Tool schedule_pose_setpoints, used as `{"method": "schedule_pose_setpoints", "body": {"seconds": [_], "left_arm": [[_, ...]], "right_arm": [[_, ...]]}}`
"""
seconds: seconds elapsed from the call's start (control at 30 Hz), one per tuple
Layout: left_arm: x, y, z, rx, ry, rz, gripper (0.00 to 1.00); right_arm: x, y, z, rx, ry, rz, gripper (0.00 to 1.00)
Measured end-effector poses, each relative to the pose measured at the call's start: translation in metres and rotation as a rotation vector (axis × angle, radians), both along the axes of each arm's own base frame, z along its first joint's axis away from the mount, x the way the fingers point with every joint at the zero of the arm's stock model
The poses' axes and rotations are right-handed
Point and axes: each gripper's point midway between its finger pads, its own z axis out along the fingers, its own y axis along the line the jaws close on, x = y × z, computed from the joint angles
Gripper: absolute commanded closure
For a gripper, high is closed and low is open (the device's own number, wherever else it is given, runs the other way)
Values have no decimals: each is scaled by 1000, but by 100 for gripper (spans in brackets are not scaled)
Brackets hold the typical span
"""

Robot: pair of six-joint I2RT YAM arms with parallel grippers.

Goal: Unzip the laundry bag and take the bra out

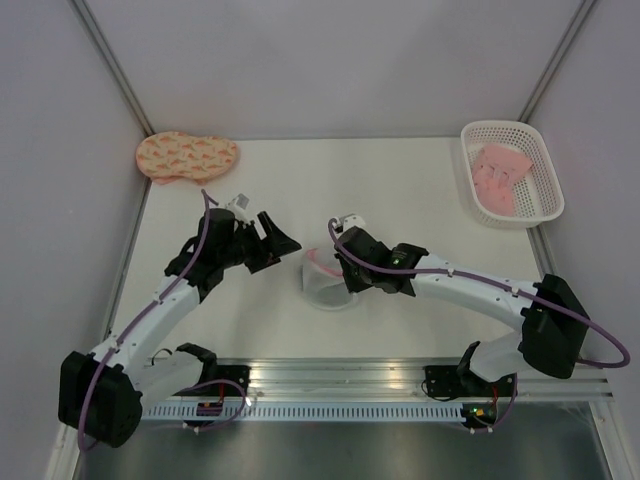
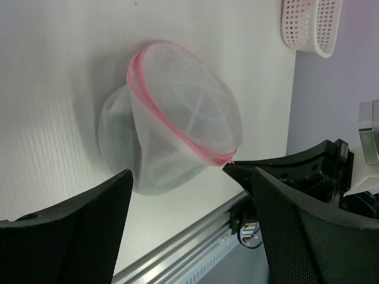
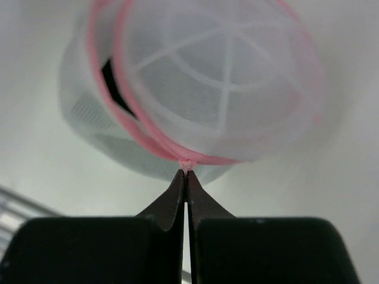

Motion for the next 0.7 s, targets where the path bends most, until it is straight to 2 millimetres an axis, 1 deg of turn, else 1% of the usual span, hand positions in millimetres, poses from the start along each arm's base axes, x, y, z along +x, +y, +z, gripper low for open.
{"method": "schedule_pose_setpoints", "body": {"seconds": [0.1,0.17,0.23,0.3,0.4,0.53,0.63,0.7], "left_arm": [[-20,2,-7,-56,48,21,14],[-32,-2,-15,-95,102,24,13],[-40,-7,-23,-122,146,21,13],[-47,-13,-30,-138,188,13,13],[-46,-22,-33,-157,213,3,14],[-41,-31,-44,-159,250,0,16],[-37,-39,-47,-152,263,-10,20],[-31,-46,-43,-154,256,-25,25]], "right_arm": [[-17,30,9,156,64,118,99],[-26,48,16,236,94,183,100],[-31,60,21,288,111,228,99],[-34,67,23,317,123,255,100],[-38,72,21,334,147,278,100],[-43,75,19,343,167,300,100],[-47,73,16,342,180,315,100],[-50,72,14,340,190,327,100]]}}
